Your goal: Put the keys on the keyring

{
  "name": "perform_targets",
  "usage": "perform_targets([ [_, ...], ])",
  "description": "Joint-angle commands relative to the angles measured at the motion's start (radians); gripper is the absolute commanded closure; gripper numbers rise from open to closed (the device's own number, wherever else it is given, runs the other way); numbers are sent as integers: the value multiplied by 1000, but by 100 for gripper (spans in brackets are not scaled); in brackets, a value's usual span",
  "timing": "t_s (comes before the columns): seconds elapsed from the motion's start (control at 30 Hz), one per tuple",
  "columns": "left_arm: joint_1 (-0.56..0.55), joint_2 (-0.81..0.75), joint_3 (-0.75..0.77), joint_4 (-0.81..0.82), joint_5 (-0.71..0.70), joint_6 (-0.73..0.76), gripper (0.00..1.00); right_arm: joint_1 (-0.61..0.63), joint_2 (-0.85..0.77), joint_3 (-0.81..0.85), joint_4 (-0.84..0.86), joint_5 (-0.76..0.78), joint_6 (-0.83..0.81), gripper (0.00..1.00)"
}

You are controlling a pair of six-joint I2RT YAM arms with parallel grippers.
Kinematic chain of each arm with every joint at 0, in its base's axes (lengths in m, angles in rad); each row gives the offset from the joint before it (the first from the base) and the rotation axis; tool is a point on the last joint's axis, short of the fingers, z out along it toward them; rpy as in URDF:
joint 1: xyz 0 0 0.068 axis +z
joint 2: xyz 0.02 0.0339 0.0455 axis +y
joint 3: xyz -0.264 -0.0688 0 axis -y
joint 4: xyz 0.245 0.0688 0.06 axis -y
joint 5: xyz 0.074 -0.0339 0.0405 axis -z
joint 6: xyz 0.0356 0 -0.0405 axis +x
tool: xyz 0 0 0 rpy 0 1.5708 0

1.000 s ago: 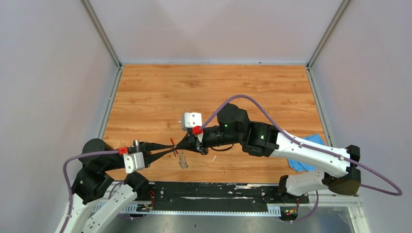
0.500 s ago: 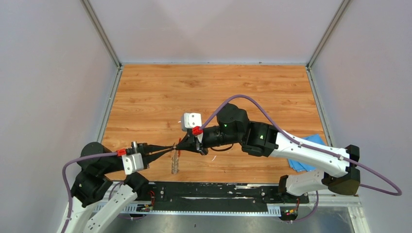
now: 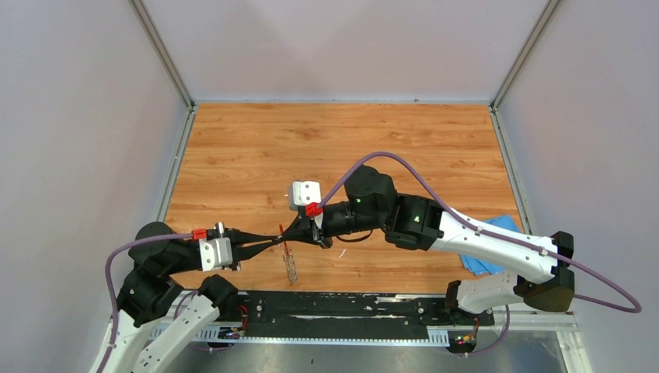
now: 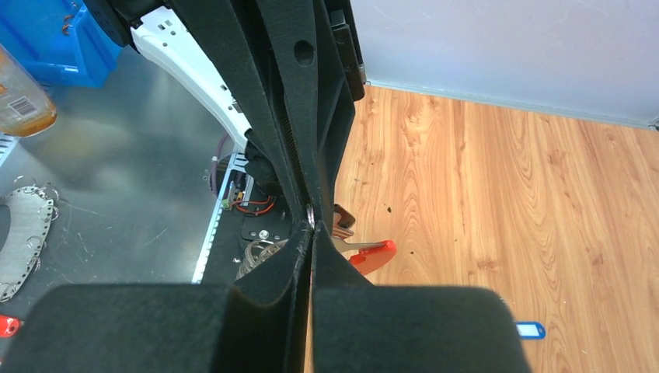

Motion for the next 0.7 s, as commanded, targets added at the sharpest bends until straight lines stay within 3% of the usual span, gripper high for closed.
perform_targets([
  [0.0, -3, 22, 7, -3, -11, -8, 97, -9, -2, 32, 19, -3, -8, 100],
  [0.07, -3, 28, 13, -19, -19, -5, 96, -9, -6, 30, 19, 6, -11, 100],
  [0.1, -4, 29, 15, -30, -16, -2, 91, -9, -8, 30, 17, 10, -12, 100],
  [0.13, -4, 28, 17, -33, -5, -7, 78, -9, -9, 30, 17, 12, -14, 100],
  [0.2, -3, 23, 16, -30, 18, -17, 64, -9, -8, 30, 16, 12, -16, 100],
  [0.3, -3, 15, 14, -17, 48, -43, 59, -9, -7, 26, 15, 11, -19, 100],
  [0.67, -3, 25, 15, -42, -27, -49, 87, -9, -11, 24, 11, 21, -26, 100],
])
